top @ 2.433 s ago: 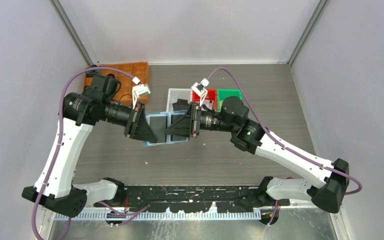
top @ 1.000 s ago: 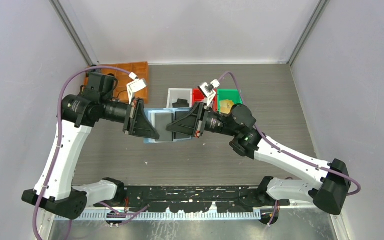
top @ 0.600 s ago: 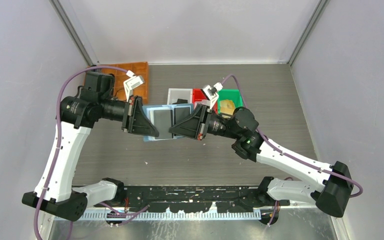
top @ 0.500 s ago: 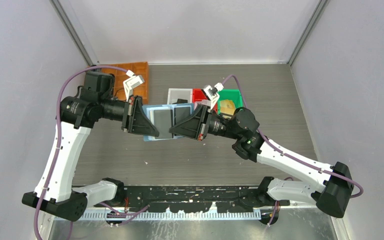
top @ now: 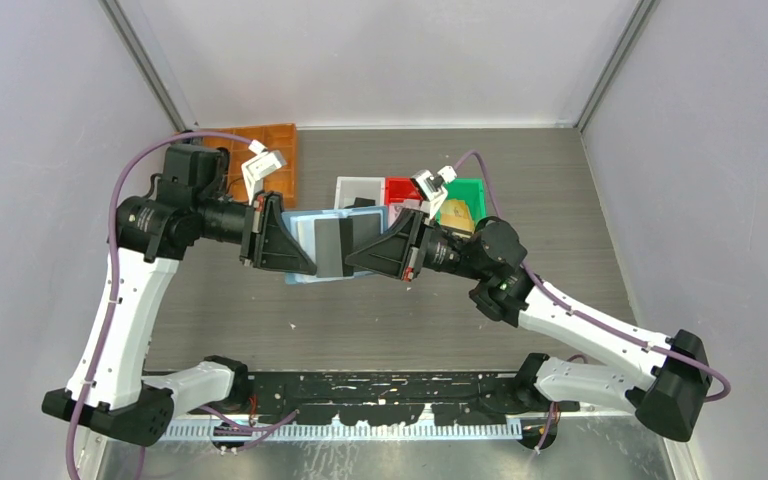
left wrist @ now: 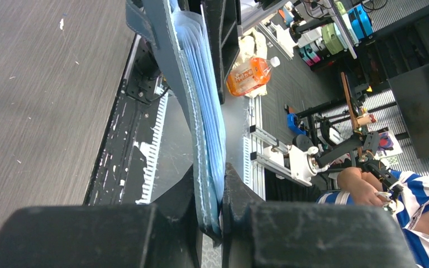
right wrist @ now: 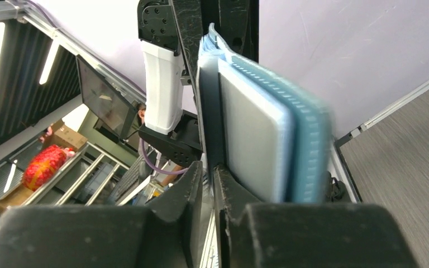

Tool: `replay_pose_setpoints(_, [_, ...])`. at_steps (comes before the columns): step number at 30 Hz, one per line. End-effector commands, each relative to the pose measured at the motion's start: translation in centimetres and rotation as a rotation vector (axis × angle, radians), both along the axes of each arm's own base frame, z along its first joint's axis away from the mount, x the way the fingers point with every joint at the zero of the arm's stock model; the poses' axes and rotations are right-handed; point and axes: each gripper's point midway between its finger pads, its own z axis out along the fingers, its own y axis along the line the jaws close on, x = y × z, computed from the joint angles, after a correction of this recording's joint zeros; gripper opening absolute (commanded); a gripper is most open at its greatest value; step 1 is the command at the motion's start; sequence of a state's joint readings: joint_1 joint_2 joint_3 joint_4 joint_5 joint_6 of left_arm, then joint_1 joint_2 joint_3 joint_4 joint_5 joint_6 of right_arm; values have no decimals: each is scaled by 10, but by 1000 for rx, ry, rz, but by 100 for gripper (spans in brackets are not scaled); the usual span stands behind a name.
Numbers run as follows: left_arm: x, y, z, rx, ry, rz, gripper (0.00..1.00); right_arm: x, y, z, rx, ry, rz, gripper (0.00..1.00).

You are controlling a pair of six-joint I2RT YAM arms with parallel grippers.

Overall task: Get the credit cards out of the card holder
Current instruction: Remove the credit card from the card holder, then place the credit card in the storage box.

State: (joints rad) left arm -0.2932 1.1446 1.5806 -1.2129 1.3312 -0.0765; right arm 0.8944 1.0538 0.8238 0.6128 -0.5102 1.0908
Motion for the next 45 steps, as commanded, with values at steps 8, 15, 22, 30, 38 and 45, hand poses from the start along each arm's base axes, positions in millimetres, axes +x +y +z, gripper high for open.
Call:
replay_pose_setpoints(8, [-10,2,10,-45,-61,-22,0,0,8,33,107,-18,64,35])
replay_pose_setpoints(15, [-12,3,9,-37,-76,-19,0,-2,-9,29,95,-41,15,11])
replay_pose_setpoints(22, [-2,3,1,2,-104,25,0,1,-34,28,48,-85,-80,5])
replay_pose_setpoints(30, [14,20,-45,222,-198,65,0,43,-78,36,-84,-101,-270,1])
replay_pose_setpoints(38, [22,30,-59,306,-260,138,0,162,-77,-50,-359,166,-422,1])
replay_pose_setpoints(45, [21,32,-55,305,-273,179,0,243,-44,-152,-577,285,-479,1])
